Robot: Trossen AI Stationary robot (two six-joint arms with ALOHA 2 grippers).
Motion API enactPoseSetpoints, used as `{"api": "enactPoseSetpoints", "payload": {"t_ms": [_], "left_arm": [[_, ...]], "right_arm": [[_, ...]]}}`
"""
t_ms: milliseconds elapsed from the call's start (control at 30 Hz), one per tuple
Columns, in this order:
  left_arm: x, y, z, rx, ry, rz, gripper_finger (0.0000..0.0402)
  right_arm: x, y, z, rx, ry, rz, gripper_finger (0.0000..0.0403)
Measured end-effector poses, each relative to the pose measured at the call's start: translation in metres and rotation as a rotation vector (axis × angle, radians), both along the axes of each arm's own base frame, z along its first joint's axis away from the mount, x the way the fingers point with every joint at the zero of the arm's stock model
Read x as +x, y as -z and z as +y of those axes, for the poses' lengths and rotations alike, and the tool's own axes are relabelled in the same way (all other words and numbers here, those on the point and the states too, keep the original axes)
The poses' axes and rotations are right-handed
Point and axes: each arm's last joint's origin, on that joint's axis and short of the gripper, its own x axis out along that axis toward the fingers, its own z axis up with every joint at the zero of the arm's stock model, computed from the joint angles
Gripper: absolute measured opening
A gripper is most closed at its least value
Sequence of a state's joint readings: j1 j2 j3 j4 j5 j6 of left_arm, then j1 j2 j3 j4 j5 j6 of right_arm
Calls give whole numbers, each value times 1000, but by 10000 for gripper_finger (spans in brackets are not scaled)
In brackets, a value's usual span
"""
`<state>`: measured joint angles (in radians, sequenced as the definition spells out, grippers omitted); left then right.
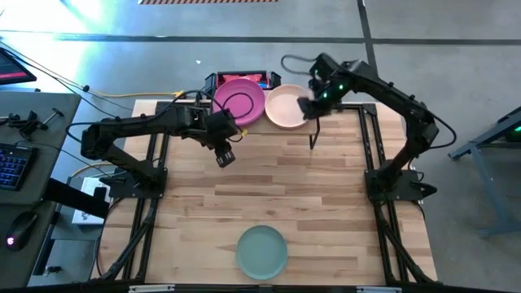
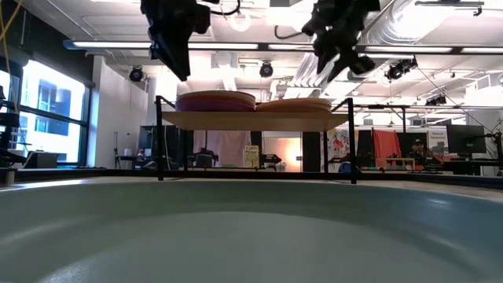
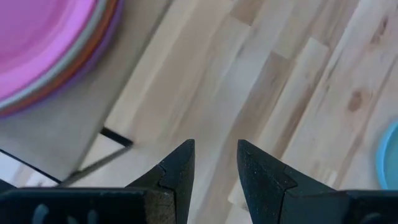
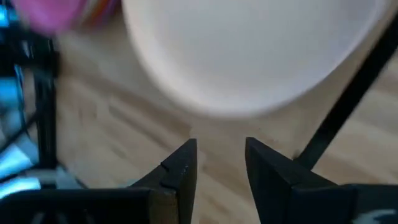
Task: Place and stack plates onto a shelf
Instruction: Stack the blue plate on top of the light orange plate on the shelf
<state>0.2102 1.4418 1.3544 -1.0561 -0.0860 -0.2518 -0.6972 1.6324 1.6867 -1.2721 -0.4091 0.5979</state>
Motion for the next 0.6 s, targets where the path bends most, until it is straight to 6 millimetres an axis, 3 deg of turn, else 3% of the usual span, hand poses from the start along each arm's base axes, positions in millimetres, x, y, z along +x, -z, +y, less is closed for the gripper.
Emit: {"api": "enactPoseSetpoints", "payload": {"t_ms": [300, 600], "left_arm": [[-10, 5, -21, -46, 9, 139, 110], [-17, 7, -52, -69, 44, 236, 110]], "right_arm": [[38, 0, 84, -12, -293, 66, 114], [58, 1, 164, -141, -330, 155, 114]]}}
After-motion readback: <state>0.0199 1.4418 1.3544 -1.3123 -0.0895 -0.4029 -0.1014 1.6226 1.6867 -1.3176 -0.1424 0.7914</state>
